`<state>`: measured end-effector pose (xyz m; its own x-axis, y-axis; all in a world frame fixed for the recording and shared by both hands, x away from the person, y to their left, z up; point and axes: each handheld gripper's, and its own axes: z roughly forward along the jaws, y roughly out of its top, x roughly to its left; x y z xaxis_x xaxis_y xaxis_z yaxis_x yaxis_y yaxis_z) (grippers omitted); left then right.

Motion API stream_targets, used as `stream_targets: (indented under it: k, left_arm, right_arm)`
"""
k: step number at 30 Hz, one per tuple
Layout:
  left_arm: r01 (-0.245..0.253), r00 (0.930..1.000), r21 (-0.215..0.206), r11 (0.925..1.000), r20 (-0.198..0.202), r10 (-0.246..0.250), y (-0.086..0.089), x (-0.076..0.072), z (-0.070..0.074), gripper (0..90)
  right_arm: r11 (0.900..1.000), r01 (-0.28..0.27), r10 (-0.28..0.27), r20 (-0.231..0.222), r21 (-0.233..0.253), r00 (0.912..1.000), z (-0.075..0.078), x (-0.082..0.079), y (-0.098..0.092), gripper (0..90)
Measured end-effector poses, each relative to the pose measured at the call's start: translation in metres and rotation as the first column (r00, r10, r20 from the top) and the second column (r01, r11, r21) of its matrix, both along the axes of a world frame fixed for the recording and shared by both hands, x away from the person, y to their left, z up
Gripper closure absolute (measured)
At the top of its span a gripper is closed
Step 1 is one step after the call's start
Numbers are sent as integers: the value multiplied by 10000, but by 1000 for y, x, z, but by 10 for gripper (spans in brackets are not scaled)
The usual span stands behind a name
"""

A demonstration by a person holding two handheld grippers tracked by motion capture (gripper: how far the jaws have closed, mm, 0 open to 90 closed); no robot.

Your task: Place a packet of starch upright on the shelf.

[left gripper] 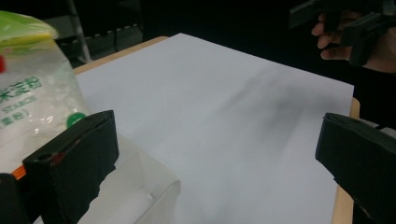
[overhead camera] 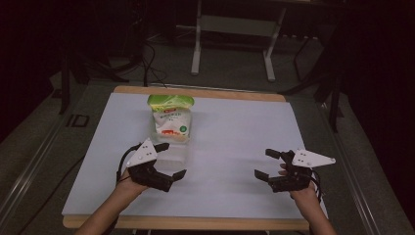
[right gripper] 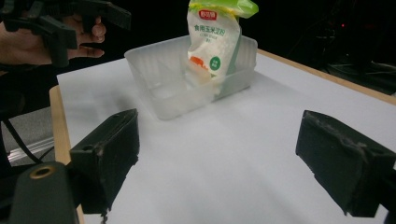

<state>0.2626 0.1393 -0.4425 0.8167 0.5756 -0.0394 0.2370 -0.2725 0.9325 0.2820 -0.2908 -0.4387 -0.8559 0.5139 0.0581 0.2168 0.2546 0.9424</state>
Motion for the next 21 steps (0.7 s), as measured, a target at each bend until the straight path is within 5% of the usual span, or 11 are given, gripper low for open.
stream_targets:
  k: [21]
  left_arm:
    - [961, 9951, -90, 9953, 249, -958, -16, -9, -33, 0]
  right_arm:
    - [9994, -126, 119, -226, -328, 9997, -14, 1, 8, 134]
